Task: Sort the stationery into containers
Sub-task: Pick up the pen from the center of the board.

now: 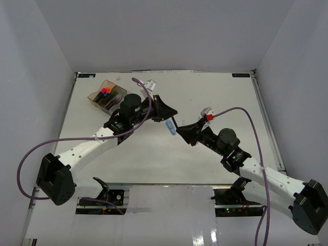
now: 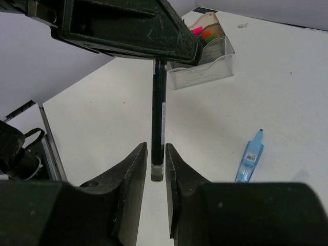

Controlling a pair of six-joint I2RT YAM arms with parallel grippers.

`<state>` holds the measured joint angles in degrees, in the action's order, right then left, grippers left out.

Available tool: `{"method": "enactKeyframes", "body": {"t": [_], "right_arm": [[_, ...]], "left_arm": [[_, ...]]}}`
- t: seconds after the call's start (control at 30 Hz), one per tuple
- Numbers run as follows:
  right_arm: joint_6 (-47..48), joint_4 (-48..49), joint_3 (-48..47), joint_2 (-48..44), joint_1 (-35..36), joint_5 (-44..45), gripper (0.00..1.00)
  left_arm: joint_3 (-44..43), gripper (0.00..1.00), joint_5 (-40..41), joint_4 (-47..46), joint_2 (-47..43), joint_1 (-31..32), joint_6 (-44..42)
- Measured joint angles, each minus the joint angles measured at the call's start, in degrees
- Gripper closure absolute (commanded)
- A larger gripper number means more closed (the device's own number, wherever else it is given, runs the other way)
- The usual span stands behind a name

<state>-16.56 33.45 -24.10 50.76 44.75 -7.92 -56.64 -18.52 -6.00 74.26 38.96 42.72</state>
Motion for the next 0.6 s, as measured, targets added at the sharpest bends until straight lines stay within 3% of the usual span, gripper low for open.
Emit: {"method": "enactKeyframes", "body": {"t": [0.17, 0.6], "right_arm": [[0.35, -1.38, -0.26, 0.61, 0.00, -1.22, 0.49], [2.38, -8.11, -6.49, 7.19, 0.00, -5.01, 0.46]], "left_arm": [[0.02, 0.88, -0.76, -1.44, 0.00, 0.22, -2.99], [0.02, 0.88, -7.15, -2.34, -0.02, 0.50, -13.14]]}}
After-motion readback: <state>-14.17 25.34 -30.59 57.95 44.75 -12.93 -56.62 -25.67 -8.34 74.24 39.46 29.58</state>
